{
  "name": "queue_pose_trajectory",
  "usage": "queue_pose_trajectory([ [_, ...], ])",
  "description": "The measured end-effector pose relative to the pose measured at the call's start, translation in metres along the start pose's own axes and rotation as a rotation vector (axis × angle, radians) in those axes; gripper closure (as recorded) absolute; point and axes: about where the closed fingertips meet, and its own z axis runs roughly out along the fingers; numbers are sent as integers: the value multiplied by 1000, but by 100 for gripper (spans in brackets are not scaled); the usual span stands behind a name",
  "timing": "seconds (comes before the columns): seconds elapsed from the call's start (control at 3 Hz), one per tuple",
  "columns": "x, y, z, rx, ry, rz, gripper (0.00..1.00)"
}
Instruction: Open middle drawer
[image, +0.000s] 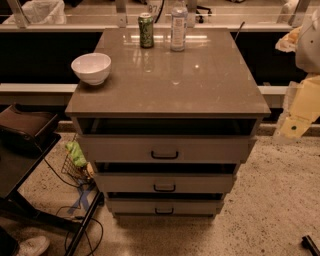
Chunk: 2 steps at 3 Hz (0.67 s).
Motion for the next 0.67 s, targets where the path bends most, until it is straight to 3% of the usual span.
queue_pose_trajectory([
  [0.67, -12, 3, 14, -25, 28, -42, 0],
])
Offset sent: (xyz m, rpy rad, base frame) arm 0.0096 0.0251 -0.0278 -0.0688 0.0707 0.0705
